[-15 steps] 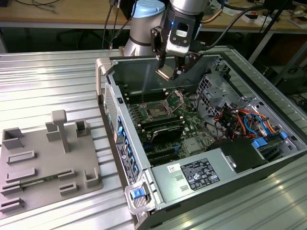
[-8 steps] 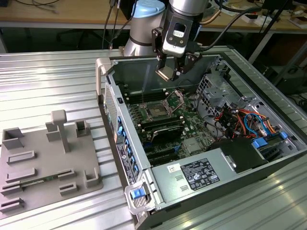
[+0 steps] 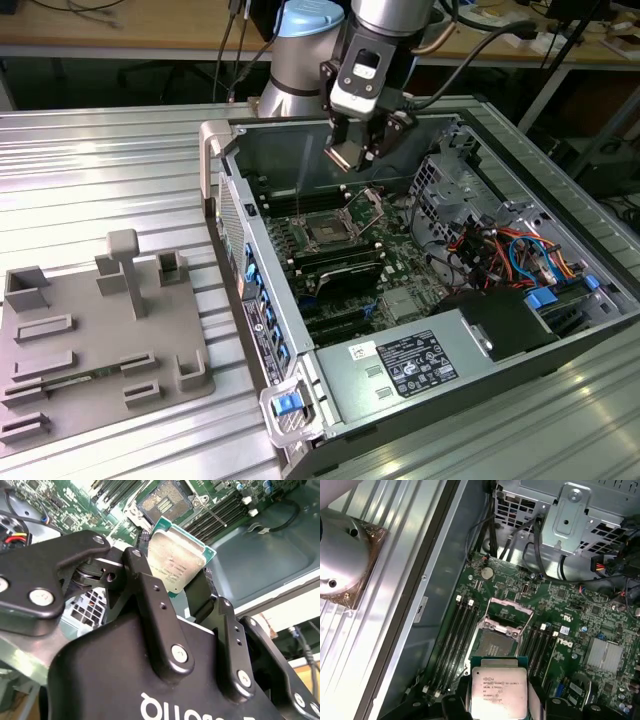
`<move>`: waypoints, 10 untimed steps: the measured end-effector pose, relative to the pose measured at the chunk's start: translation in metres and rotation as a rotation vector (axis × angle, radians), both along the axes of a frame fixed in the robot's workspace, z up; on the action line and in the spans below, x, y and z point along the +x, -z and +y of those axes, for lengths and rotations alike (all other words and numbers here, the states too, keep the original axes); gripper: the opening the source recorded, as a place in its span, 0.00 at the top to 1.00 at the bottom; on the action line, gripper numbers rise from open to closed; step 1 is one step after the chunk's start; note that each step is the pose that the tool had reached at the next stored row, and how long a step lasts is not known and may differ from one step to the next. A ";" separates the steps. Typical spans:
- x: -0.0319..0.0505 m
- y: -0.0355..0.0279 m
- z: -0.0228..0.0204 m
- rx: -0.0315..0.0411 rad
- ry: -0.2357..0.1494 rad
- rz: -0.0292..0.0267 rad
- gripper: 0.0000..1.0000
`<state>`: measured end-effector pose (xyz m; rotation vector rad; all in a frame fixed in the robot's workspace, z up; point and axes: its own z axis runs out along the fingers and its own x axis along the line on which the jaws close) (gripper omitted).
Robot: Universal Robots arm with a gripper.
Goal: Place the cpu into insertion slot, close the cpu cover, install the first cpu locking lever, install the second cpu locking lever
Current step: 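Place the cpu into insertion slot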
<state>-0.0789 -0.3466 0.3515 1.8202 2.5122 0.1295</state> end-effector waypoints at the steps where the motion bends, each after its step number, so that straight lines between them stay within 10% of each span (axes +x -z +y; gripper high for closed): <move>1: 0.0000 0.0003 0.0000 0.0001 0.010 0.0003 0.45; 10: -0.0007 0.0023 -0.0006 0.0000 0.060 0.0013 0.45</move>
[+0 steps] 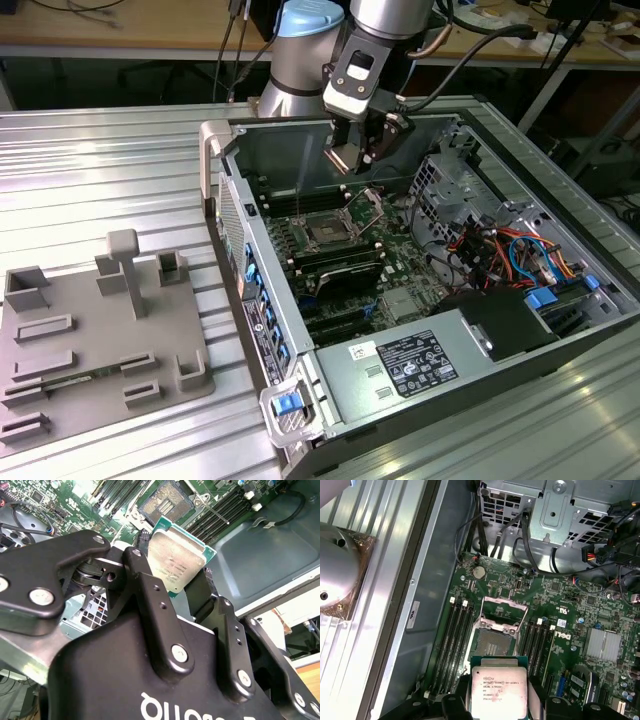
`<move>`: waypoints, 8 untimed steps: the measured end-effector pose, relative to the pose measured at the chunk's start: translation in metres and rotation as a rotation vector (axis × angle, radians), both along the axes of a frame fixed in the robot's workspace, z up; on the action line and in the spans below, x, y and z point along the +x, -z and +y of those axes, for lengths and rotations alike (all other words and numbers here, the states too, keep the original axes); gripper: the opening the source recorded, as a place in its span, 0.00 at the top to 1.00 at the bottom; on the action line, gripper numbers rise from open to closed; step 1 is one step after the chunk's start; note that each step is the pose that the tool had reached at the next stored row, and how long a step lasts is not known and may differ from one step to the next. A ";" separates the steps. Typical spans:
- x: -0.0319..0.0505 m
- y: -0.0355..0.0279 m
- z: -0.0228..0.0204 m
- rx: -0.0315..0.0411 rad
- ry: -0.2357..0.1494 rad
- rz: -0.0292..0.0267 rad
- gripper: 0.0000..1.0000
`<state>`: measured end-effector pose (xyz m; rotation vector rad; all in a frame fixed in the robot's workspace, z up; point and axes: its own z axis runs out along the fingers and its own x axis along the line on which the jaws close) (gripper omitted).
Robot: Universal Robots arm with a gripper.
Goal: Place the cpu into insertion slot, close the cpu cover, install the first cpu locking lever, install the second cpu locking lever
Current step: 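Place the cpu into insertion slot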
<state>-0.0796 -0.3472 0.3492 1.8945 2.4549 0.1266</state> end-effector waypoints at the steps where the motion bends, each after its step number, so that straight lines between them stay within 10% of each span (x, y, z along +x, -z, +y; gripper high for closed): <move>1: 0.0000 0.0000 0.0000 0.0000 0.000 0.0001 0.45; 8: -0.0001 0.0000 -0.0001 -0.0001 0.000 0.0000 0.45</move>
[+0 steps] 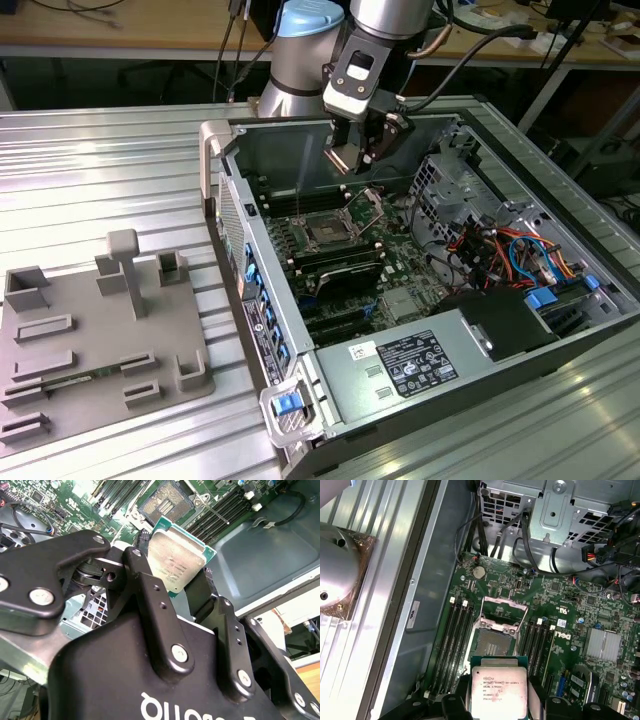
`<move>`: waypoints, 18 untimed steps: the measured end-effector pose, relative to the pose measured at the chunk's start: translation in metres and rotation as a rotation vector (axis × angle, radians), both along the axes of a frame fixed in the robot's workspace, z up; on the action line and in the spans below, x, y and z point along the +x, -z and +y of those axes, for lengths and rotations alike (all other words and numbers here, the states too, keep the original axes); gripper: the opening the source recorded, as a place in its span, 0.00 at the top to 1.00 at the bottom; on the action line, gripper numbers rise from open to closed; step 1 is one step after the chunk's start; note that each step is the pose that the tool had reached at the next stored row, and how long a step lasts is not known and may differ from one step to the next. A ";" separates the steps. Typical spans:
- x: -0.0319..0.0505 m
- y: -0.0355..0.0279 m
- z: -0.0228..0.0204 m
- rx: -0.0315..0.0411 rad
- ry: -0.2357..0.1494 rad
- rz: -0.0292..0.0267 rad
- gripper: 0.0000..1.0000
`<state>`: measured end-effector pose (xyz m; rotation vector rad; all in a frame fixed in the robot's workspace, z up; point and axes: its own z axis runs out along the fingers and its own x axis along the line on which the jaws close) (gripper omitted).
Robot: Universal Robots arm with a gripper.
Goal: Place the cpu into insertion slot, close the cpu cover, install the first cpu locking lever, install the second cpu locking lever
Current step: 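Place the cpu into insertion slot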
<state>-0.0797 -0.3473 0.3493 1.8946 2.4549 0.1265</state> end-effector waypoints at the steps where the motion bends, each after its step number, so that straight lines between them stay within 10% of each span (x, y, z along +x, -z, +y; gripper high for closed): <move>1: 0.0000 0.0000 0.0000 0.0000 0.000 0.0000 0.45; 4: -0.0001 0.0029 -0.0001 0.0001 0.005 0.0000 0.45; 11: 0.0004 0.0319 0.0000 0.0001 0.220 0.0002 0.45; 18: 0.0006 0.0413 0.0000 -0.0001 0.245 0.0004 0.45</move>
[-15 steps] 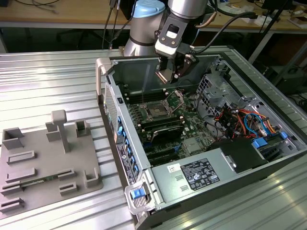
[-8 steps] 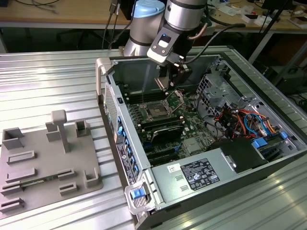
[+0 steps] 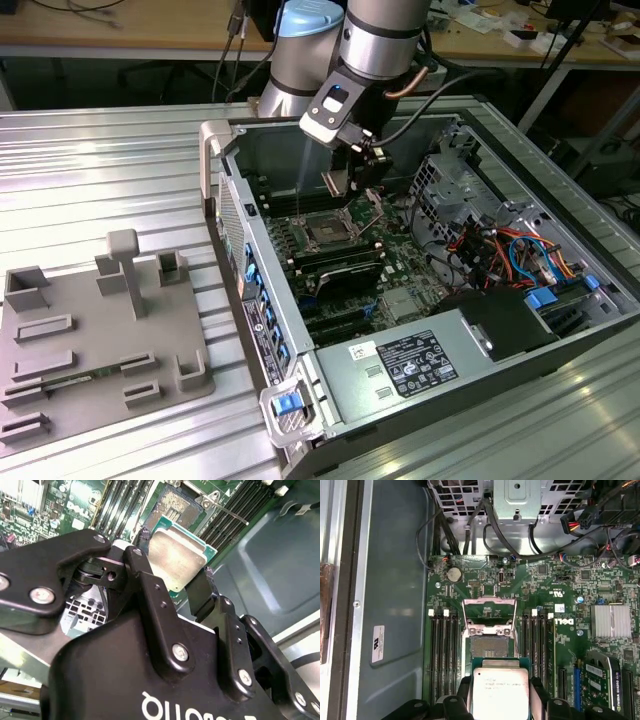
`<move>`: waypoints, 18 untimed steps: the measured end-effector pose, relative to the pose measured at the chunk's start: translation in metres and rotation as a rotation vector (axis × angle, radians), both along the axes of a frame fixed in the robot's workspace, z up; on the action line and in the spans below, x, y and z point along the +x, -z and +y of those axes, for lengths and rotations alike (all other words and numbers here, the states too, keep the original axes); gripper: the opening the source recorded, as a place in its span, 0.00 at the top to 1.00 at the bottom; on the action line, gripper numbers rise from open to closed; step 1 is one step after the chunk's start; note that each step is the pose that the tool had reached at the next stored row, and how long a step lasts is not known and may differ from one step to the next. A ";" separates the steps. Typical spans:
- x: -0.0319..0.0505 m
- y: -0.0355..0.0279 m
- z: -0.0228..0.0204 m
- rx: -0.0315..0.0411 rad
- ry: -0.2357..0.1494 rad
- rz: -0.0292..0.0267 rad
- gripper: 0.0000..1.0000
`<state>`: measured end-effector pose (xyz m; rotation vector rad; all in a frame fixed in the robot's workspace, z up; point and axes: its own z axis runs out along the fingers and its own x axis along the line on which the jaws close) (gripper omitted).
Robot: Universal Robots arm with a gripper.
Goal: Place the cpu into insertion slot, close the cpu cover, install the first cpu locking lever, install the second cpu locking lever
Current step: 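Place the cpu into insertion slot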
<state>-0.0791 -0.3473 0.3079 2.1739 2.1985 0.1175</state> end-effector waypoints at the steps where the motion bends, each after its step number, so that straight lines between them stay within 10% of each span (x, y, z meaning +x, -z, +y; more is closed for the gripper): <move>1: 0.0000 0.0000 0.0000 -0.0001 0.000 0.0000 0.45; 18: 0.0000 0.0033 0.0015 -0.0058 0.010 -0.0014 0.45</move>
